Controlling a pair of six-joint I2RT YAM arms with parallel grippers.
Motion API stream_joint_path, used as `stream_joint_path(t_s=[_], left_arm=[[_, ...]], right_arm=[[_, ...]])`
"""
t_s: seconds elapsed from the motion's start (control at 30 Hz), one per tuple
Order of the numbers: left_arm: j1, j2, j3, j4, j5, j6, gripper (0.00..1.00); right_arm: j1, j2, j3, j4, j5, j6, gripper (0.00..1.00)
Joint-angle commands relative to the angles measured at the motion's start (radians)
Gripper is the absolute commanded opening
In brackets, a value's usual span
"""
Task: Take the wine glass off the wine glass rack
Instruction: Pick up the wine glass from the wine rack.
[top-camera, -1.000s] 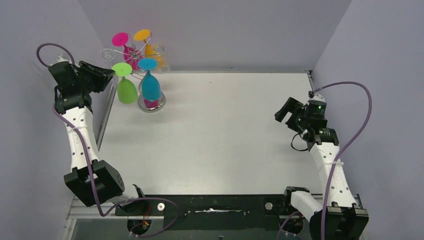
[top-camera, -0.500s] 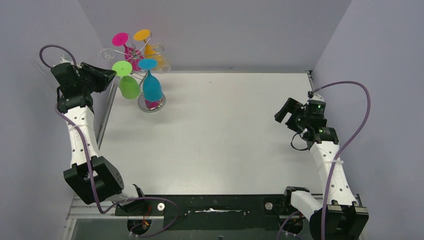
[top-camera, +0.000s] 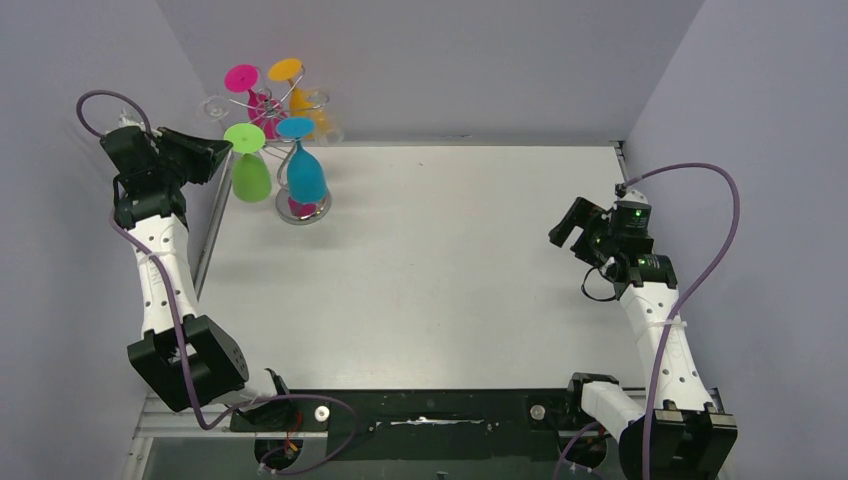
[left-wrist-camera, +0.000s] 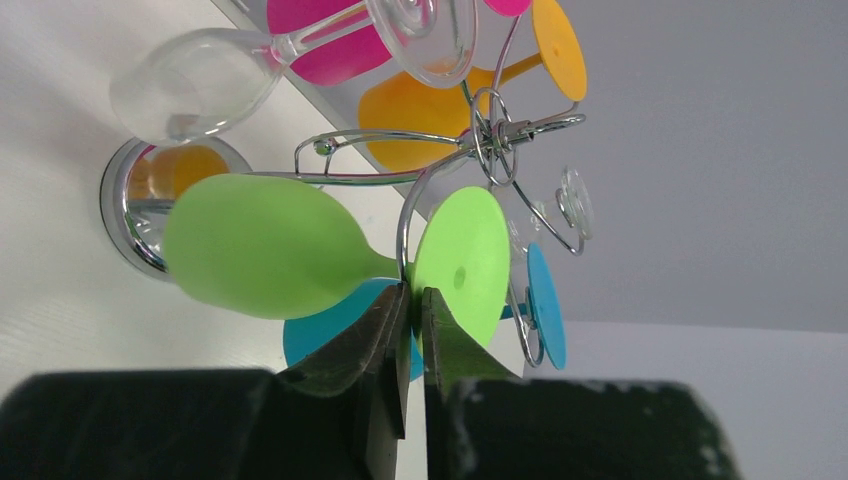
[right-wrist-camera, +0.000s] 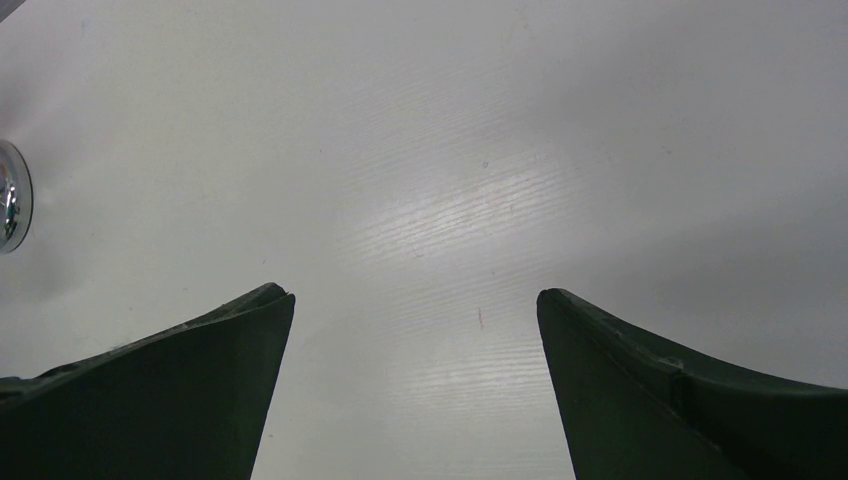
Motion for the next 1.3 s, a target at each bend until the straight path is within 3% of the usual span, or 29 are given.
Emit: stream_joint_path(t_s=[0.0, 0.4, 0.87, 1.27], left_arm=[[-0.003, -0.047, 0.0, 0.069, 0.014, -0.004, 0.0], [0.001, -0.063, 0.007, 0.125, 0.054, -0.092, 0.0], [0.073, -0.076, 0.028, 0.081, 0.054, -0.081, 0.0], [0.069, 0.024, 0.119, 0.129, 0.045, -0.08, 0.0]], right_arm=[[-0.007, -0.003, 0.047, 0.019, 0.018, -0.012, 0.98], [-0.007, -0.005, 0.048, 0.005, 0.028, -0.01, 0.98], [-0.007, -0.002, 0.049, -0.006, 0.053, -0.009, 0.98], [-0.008, -0.009, 0.054, -0.029, 0.075, -0.016, 0.98]])
